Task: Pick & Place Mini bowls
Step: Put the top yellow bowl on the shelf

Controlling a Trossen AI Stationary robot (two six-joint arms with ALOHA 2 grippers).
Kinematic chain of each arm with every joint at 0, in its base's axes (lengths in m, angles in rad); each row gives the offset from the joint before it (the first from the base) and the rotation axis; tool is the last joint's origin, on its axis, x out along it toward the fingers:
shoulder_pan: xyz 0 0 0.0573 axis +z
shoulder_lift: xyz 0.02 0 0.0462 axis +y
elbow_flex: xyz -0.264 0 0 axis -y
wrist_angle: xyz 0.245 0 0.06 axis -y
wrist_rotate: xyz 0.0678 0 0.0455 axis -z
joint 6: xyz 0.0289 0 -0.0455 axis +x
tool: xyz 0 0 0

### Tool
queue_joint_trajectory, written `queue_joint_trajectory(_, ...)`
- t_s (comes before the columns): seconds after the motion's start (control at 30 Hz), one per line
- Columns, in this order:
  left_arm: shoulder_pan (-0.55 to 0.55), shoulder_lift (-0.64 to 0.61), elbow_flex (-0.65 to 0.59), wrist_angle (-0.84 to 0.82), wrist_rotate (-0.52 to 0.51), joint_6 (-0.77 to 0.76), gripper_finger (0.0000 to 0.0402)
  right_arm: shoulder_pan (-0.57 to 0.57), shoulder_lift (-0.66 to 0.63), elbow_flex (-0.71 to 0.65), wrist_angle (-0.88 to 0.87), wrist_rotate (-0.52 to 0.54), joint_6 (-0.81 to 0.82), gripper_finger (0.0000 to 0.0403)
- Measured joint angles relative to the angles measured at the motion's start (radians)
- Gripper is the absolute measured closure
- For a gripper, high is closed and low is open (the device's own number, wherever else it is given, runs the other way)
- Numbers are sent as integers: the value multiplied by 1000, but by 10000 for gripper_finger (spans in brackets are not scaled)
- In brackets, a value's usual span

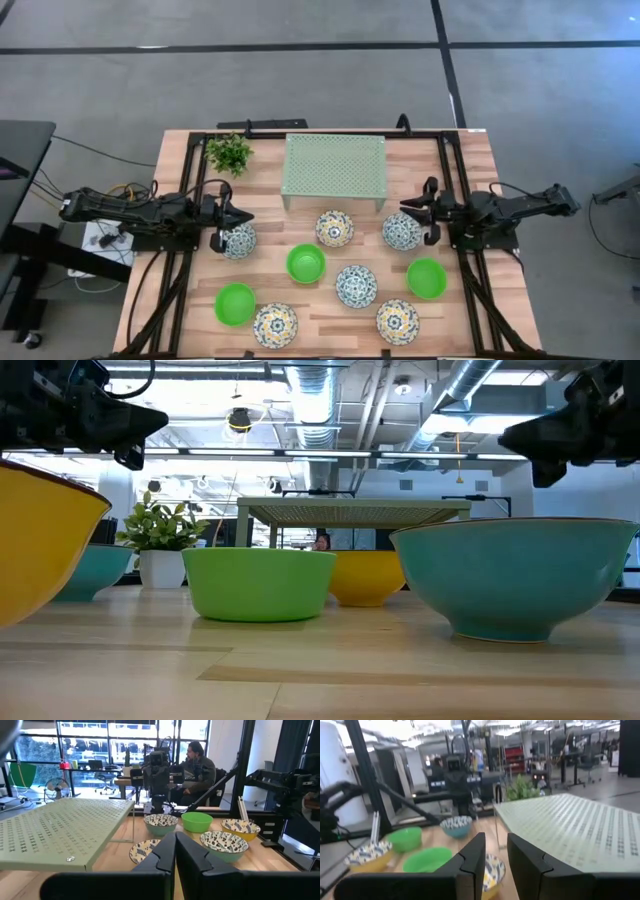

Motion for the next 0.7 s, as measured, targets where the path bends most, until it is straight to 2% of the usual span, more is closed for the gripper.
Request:
queue_joint_trajectory(0.17,-1,0,0,57,1,-27,389,-8,0,0,118,-1,-35,326)
queue_joint_trajectory(0.23,4,0,0,94,1,24,389,-18,0,0,171,-1,-91,326)
queue_joint_trajectory(0.33,5,0,0,140,-1,32,389,-25,0,0,186,-3,-72,326)
queue_joint_trajectory(0.43,5,6,0,175,0,-45,389,-26,8,20,162,-3,-25,326)
queue_joint_trajectory(0.57,5,43,38,170,0,-103,387,-20,83,84,160,-6,-3,326)
queue_joint_trajectory(0.7,5,132,113,170,0,-102,367,-4,251,163,154,-5,-2,326)
